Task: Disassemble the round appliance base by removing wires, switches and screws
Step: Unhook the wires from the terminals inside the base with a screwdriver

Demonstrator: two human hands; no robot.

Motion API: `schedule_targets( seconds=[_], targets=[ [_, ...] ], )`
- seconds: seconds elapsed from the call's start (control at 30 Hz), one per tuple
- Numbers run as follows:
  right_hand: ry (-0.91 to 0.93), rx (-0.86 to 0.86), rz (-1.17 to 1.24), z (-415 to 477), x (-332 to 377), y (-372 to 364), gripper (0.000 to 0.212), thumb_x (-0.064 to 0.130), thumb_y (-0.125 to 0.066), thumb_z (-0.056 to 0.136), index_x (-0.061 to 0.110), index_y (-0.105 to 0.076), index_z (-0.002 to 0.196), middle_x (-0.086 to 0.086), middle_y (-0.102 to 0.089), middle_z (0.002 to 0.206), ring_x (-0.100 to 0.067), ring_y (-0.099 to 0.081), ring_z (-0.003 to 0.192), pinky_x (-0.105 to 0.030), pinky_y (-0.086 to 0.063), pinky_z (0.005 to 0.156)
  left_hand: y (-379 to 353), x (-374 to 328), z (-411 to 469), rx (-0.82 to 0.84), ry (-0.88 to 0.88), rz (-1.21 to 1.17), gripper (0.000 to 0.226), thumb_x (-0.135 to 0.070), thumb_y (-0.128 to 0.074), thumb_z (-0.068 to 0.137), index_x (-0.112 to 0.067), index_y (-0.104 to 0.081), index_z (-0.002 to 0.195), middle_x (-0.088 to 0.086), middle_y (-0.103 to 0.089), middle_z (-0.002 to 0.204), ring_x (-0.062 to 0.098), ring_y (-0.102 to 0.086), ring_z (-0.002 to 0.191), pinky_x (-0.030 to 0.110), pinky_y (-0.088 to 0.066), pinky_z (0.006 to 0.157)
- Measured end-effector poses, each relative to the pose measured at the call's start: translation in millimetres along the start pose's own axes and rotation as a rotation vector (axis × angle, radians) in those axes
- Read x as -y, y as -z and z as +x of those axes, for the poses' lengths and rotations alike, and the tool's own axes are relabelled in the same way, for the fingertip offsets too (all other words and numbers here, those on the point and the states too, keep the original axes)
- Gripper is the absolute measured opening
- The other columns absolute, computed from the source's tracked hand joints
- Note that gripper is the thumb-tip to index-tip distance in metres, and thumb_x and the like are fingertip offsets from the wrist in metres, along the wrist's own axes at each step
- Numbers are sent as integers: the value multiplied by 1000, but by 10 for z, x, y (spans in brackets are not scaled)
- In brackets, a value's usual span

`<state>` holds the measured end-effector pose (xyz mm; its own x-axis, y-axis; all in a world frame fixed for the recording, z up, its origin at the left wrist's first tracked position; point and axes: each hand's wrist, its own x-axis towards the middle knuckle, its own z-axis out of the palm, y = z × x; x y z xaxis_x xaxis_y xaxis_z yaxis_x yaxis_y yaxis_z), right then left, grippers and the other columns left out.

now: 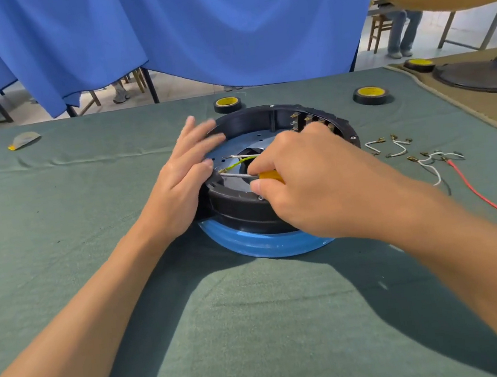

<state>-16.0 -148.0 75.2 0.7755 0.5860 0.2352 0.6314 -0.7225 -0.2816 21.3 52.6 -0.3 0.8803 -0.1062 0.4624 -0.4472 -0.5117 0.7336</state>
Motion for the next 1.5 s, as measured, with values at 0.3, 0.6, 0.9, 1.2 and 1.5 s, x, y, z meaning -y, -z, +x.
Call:
schedule_targets(
  seconds=[0.3,0.6,0.9,1.2,1.5],
  targets=[
    [-10,-75,-52,-22,179,-87,41,24,-52,89,23,-23,60,-3,-32,63,-29,-35,62,-31,-20,49,23,145,48,-37,232,-163,70,-34,-48,82,-24,-30,149,-35,-47,131,-18,-41,120,15,-32,106],
    [-30,-138,-113,-131,454,-128,27,17,-47,92,21,-35,68,0,-17,63,-17,-14,54,-33,-29,59,-30,69,36,-70,156,-70,48,-28,-38,85,-30,-53,130,-7,-47,140,11,-28,140,35,-20,116],
    [-45,-140,-225,-172,687,-257,27,5,-41,89,8,-62,106,-11,-62,89,-33,-64,86,-30,-18,45,-23,-14,27,-40,130,18,54,-28,-32,84,-17,-57,131,3,-52,129,-1,-41,116,4,-24,95],
    [-36,-185,-85,-240,518,-248,19,7,-42,90,18,-31,78,-1,-27,65,-39,-55,76,-34,-31,58,-31,32,23,-64,122,-29,44,-27,-35,85,-28,-61,121,1,-52,134,-13,-35,122,10,-24,104],
    [-45,-181,-9,-212,388,-356,26,19,-42,97,20,-30,74,-3,-38,70,-31,-51,70,-36,-42,62,-34,35,25,-67,130,-26,45,-26,-36,84,-23,-63,121,3,-55,131,-1,-40,124,13,-27,103]
  ],
)
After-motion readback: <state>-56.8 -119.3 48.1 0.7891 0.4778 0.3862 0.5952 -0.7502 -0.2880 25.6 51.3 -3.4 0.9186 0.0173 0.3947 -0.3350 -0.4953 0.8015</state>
